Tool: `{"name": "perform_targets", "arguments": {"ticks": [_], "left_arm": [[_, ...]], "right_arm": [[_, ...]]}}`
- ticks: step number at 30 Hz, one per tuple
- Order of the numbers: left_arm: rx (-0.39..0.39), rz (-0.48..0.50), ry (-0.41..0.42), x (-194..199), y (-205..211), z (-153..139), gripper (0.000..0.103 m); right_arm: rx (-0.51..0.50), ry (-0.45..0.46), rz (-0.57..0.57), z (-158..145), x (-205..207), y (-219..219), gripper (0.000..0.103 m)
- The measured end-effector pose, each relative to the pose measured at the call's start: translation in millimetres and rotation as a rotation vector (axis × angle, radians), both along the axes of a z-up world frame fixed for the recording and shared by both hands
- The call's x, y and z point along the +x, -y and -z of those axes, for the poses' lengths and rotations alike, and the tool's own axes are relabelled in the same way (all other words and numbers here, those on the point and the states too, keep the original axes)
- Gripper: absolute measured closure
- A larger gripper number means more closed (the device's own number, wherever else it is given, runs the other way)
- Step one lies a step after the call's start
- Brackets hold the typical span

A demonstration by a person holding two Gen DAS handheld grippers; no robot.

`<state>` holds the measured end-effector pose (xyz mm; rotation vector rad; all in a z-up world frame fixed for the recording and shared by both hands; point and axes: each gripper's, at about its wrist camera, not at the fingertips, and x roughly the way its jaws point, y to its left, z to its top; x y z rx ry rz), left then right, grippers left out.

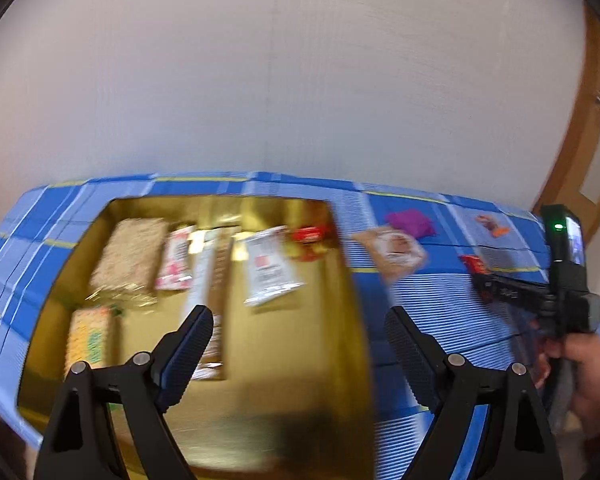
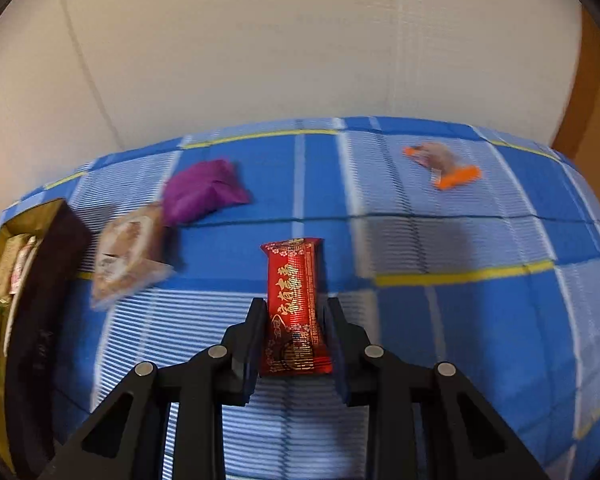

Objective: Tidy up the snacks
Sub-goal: 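Move the right gripper to the red rectangular candy bar and grasp it, then lift the red candy bar with the right gripper while the left gripper approaches the brown pastry bag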

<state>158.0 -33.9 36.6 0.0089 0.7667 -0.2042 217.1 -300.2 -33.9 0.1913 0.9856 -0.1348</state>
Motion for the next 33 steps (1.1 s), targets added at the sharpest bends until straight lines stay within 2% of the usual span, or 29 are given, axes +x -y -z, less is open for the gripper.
{"name": "perform_targets", "arguments": {"ticks": [3,6,10,17,21,28,33], "left_arm": [[0.005,0.053,-0.024,11.2,33.2,-5.2,0.014],[-0.009,0.075,-0.100,30.4,64.2,-2.8,0.012],[-0.022,0.051,-0.170,56.3,95.0,4.5,0.012],[0.048,-0.010,-0.267,92.4,120.0,33.4,0.014],[0.088,-0.028,-0.261,105.2,129.0,41.8,0.014],[0.074,-0.058,-0.288,121.0,131.6,56.0,0.014],[0.114,-0.074,-0.292,128.4,135.3,64.6,0.017]], "right_arm": [[0.021,-0.009,0.041,-0.6,-6.8,10.8,0.073],[0.031,-0.004,0.048,-0.9,-11.0,17.1,0.073],[-0.035,-0.013,0.041,0.2,-13.3,15.4,0.073],[-0.041,-0.012,0.028,0.8,-14.4,17.0,0.073],[-0.006,-0.011,0.039,0.1,-15.5,22.1,0.073],[0.020,-0.011,0.041,-0.4,-14.0,23.3,0.073],[0.051,-0.005,0.053,-0.3,-14.5,26.6,0.073]]}}
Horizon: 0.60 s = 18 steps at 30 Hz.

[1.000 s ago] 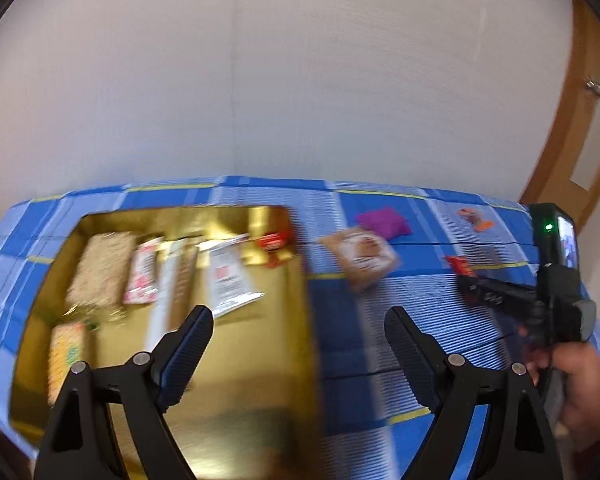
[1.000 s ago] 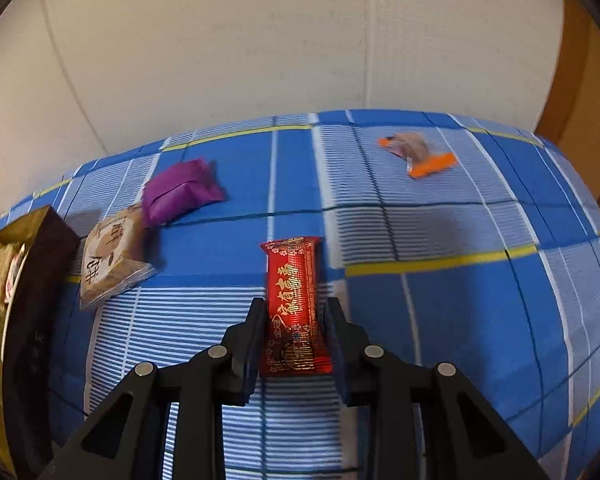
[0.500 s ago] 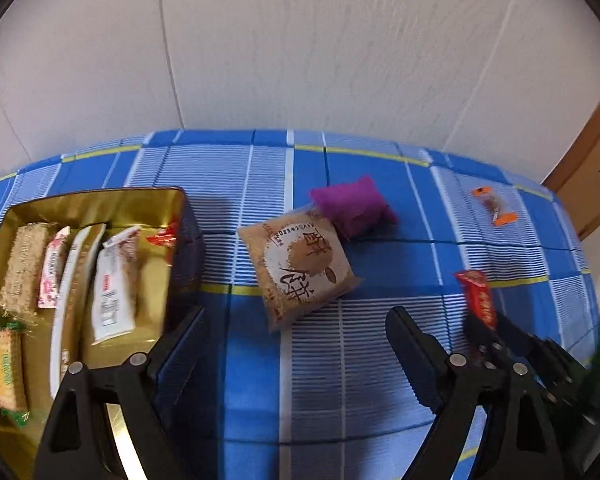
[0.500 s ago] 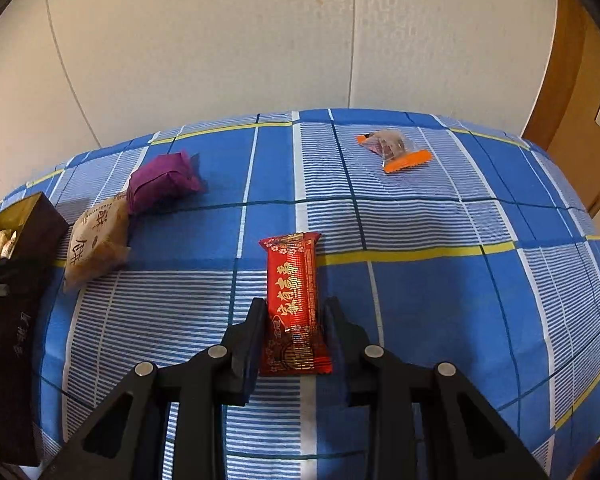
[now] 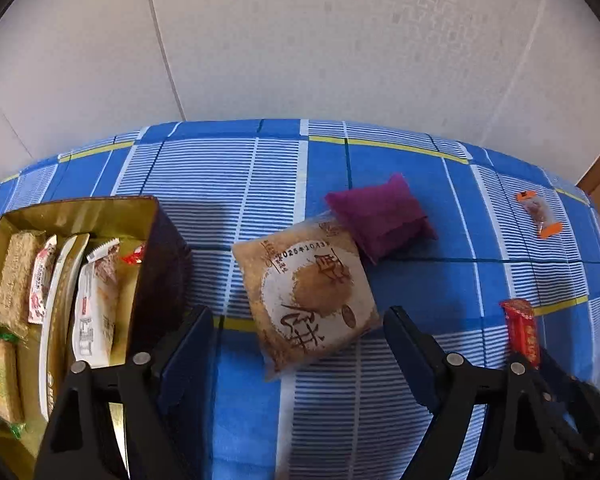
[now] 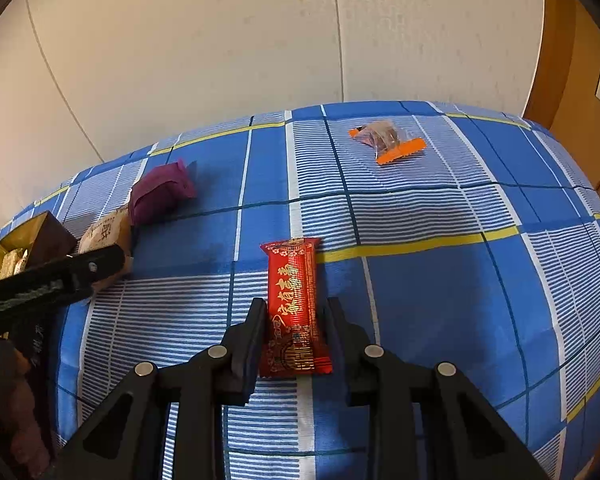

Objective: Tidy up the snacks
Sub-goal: 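Lift the red candy bar with the right gripper while the left gripper approaches the brown pastry bag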

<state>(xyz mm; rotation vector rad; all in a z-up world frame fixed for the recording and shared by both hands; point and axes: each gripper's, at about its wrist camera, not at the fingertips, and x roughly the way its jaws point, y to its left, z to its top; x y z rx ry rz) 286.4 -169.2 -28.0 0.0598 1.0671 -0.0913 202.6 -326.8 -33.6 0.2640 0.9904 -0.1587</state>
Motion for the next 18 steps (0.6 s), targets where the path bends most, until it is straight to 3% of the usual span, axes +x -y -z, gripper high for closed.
{"name": "perform_targets", "arguments": {"ticks": [3,4,8,13,18], "left_arm": [[0.007,0.019,0.014,0.9,4.1,-0.3,0.029],[-0.002,0.038,0.020,0.3,6.0,-0.4,0.039],[0.008,0.065,0.050,-7.9,10.7,-0.4,0.041],[-0.057,0.126,0.089,-32.2,9.1,1.9,0.041],[-0.055,0.091,0.076,-30.5,6.8,4.1,0.026]], "right_arm": [[0.013,0.003,0.003,0.2,-0.4,1.7,0.073],[0.016,0.002,0.004,0.4,-0.3,1.9,0.073],[0.025,0.003,0.007,0.5,-0.4,2.4,0.073],[0.034,0.006,0.003,-0.3,-1.0,3.6,0.073],[0.047,0.006,0.011,-0.9,-1.2,4.5,0.073]]}}
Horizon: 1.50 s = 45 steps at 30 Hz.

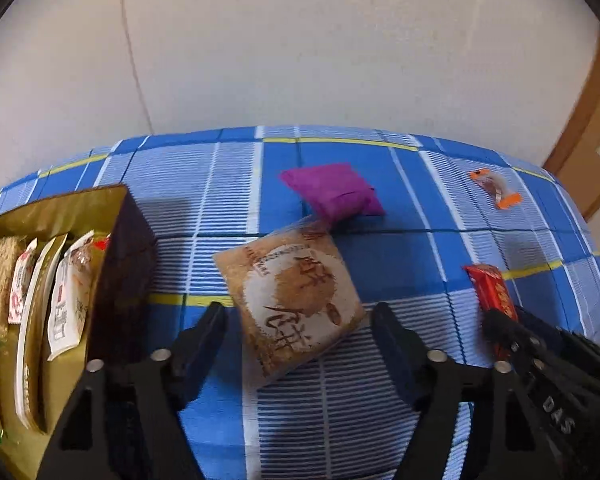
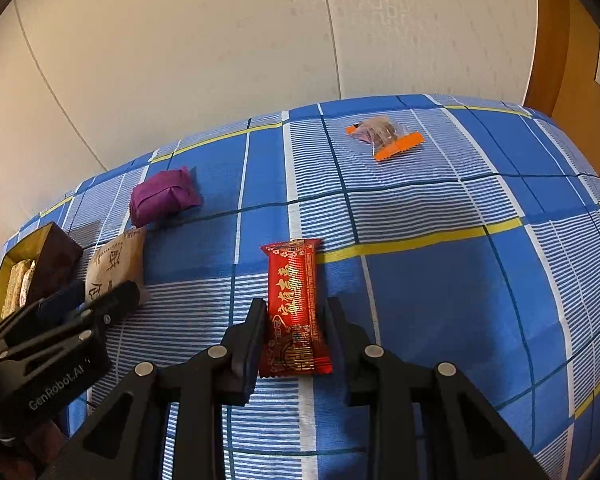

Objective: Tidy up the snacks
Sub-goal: 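Lift the red candy bar with the right gripper while the left gripper approaches the brown pastry bag, then carry the brown pastry bag into the tray and open the left gripper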

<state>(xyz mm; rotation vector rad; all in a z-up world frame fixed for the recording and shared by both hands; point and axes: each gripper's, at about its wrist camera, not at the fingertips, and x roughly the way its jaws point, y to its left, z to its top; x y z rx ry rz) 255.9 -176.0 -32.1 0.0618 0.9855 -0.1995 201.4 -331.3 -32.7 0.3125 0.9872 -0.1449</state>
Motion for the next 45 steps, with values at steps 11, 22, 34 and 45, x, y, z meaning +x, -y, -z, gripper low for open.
{"name": "perform_targets", "arguments": {"ticks": [11,22,34,45], "left_arm": [[-0.043,0.004,-0.035,-0.5,-1.2,-0.2,0.040],[-0.157,0.022,0.006,-32.0,-28.2,-16.5,0.041],[-0.174,0.096,0.097,-70.2,-50.3,-45.0,0.041],[-0.167,0.042,0.163,-87.4,-124.3,-63.7,0.041]], "right_arm": [[-0.015,0.005,-0.003,-0.6,-0.4,-1.0,0.073],[0.007,0.016,0.003,-0.5,-1.7,2.2,0.073],[-0.045,0.013,0.012,-1.2,-1.3,-6.2,0.073],[-0.081,0.013,0.008,-1.7,-0.5,-8.5,0.073]]}}
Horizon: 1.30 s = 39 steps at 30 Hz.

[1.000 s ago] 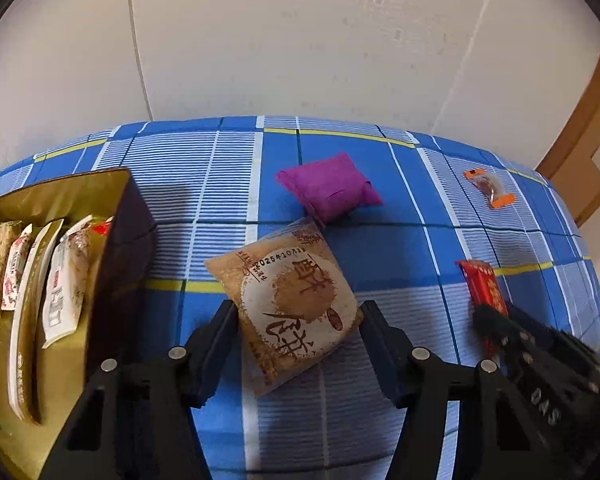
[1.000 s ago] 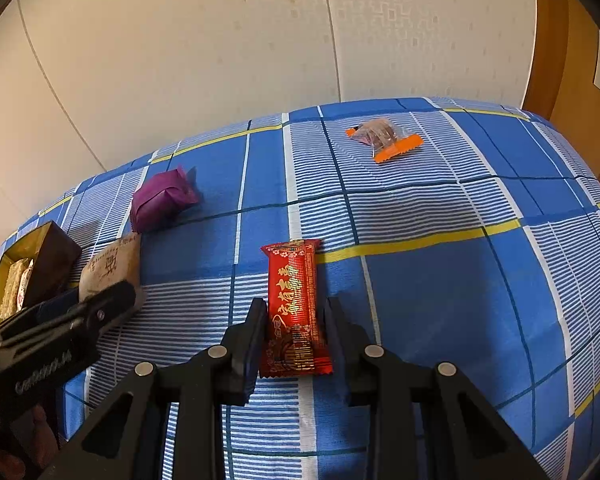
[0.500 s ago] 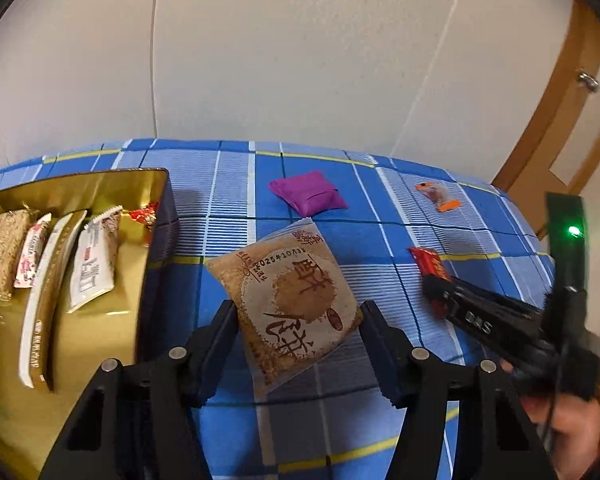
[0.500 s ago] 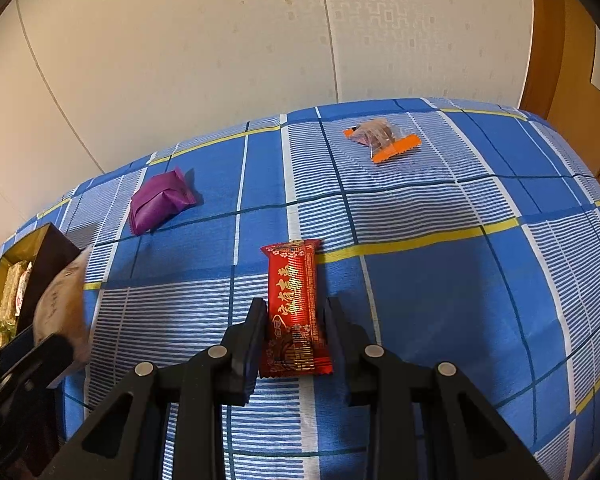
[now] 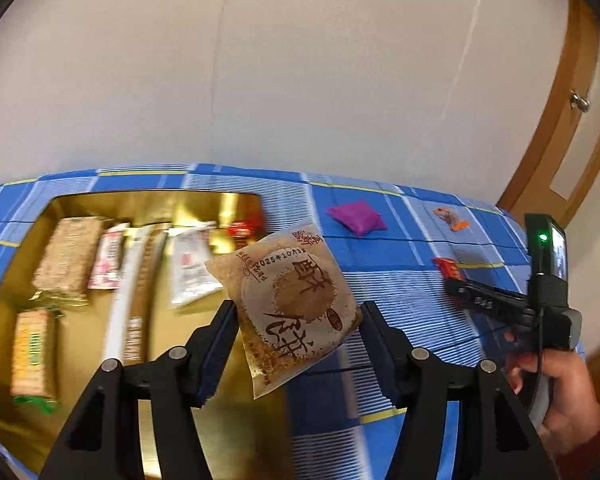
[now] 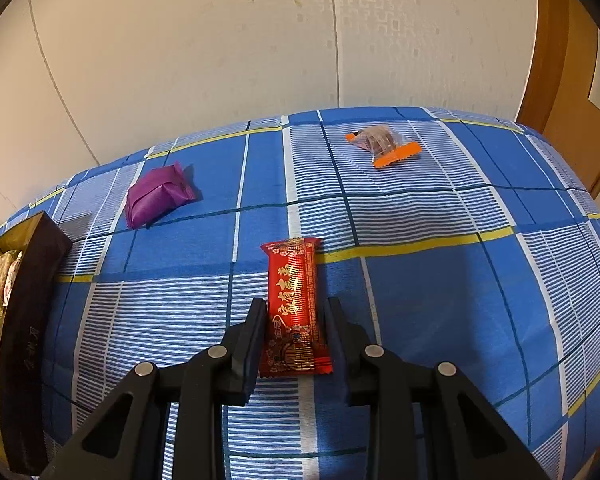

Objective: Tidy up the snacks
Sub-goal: 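Carry the brown pastry bag into the tray and open the left gripper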

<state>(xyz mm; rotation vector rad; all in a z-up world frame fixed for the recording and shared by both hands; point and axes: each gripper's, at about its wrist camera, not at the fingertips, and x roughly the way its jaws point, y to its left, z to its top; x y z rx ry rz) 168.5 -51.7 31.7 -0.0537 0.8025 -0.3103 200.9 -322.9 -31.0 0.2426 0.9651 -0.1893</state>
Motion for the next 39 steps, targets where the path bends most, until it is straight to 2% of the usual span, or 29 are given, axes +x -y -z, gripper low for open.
{"name": "perform_targets", "arguments": {"ticks": [10,20,22,24,27,29,33,39], "left_arm": [[0.067,-0.131,-0.008,1.8,-78.3,10.0,0.041],[0.103,-0.236,-0.111,14.6,-140.9,42.5,0.041],[0.108,-0.258,-0.118,16.4,-147.6,45.5,0.041],[0.081,-0.263,-0.099,19.0,-151.6,42.8,0.040],[0.134,-0.266,-0.107,22.9,-152.0,46.8,0.040],[0.105,-0.256,-0.119,24.2,-155.6,47.1,0.040],[0.140,-0.251,-0.105,21.9,-148.6,45.1,0.040],[0.151,-0.247,-0.087,17.9,-146.0,41.7,0.033]], "right_arm": [[-0.008,0.004,0.002,-0.4,-0.4,-1.8,0.073],[-0.030,0.004,0.002,-0.5,-0.4,-4.8,0.073],[-0.037,0.003,0.001,-0.4,-0.1,-5.7,0.073],[-0.039,0.005,0.001,-0.2,-0.2,-5.5,0.073],[-0.036,0.008,0.004,-0.2,-0.6,-4.6,0.073],[-0.031,0.007,0.006,0.4,-0.6,-4.3,0.073],[-0.001,0.013,0.018,0.6,-1.7,-0.2,0.074],[0.018,0.067,0.034,-8.6,-6.7,2.8,0.074]]}}
